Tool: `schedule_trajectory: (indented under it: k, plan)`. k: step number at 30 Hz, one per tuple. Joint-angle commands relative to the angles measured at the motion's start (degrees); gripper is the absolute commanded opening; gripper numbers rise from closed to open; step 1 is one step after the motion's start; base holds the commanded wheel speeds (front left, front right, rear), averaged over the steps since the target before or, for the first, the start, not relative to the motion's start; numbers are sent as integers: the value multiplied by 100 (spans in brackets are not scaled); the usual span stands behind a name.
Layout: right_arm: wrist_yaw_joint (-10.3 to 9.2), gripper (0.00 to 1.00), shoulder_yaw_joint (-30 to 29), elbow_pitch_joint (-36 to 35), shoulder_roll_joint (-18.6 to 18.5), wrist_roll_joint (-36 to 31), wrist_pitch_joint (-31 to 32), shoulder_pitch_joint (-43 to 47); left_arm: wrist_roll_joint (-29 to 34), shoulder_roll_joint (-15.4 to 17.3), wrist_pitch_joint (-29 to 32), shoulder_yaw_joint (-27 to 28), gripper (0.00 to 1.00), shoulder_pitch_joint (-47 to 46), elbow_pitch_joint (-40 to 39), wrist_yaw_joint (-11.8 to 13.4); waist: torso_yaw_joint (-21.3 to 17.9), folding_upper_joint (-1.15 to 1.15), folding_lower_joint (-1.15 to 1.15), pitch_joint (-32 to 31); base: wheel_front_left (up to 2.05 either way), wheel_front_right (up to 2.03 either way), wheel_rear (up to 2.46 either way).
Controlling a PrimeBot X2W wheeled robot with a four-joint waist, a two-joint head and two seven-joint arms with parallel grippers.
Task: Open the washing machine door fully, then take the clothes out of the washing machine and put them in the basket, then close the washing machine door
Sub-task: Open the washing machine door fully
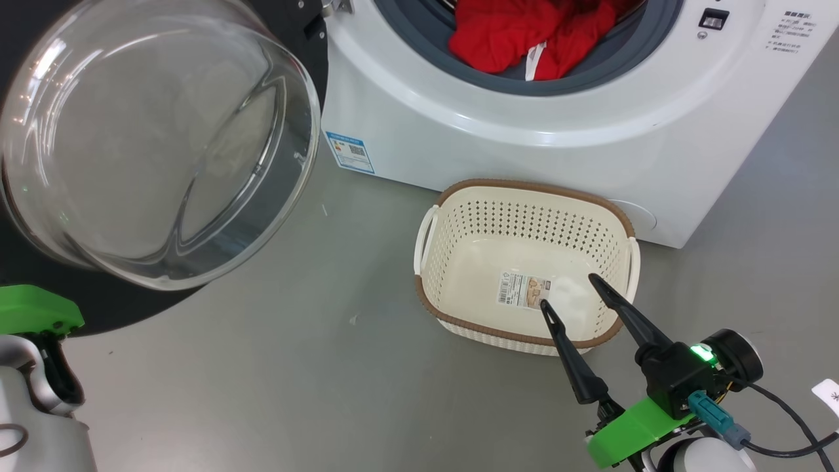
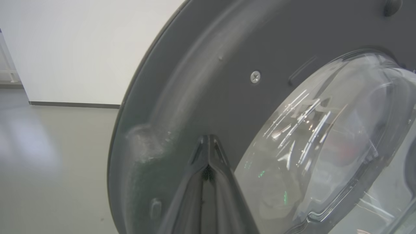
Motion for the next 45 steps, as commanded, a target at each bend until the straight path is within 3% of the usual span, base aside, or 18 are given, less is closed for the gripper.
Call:
schedule_trajectory:
  k: [1, 3, 4, 6, 7, 8, 9, 17, 24, 32, 45]
  plan:
    - [28, 100, 151, -113, 34, 63, -20, -175, 80, 325, -27, 170, 0, -10, -152, -42, -19, 0, 0, -44, 0, 0, 0]
    - [28, 100, 149, -75, 48, 80, -44, -168, 124, 295, -27, 170, 0, 59, -217, -76, -35, 0, 0, -98, 0, 0, 0]
    - [28, 100, 141, -59, 55, 89, -58, -166, 140, 271, -27, 164, 6, 95, -271, -103, -42, 0, 0, -121, 0, 0, 0]
    - [28, 100, 121, -27, 71, 104, -91, -164, 168, 216, -27, 143, 64, 177, -416, -163, -62, 0, 0, -174, 0, 0, 0]
    - [28, 100, 121, -27, 71, 104, -91, -164, 168, 216, -27, 143, 64, 177, -416, -163, -62, 0, 0, -174, 0, 0, 0]
    - [28, 100, 111, -10, 78, 111, -105, -163, 178, 189, -27, 134, 93, 215, -510, -189, -73, 0, 0, -197, 0, 0, 0]
    - [28, 100, 101, 6, 85, 119, -119, -164, 193, 158, -27, 117, 100, 255, -626, -213, -85, 0, 0, -217, 0, 0, 0]
    - [28, 100, -6, 122, 124, 181, -255, -180, 158, -65, -27, -193, 100, 559, -1836, -441, -251, 0, 0, -395, 0, 0, 0]
    - [28, 100, -276, 176, 134, 297, -367, -205, -279, -114, -27, -840, 100, 859, -2808, -767, -543, 0, 0, -547, 0, 0, 0]
    - [28, 100, -844, 213, 135, 390, -435, -295, -851, -117, -22, -2034, 100, 1255, -3013, -1004, -984, 0, 0, -622, 0, 0, 0]
    - [28, 100, -1245, 73, 135, 374, -449, -222, -1373, 198, 201, -2898, 100, 1867, -3146, -1038, -1847, 0, 0, -766, 0, 0, 0]
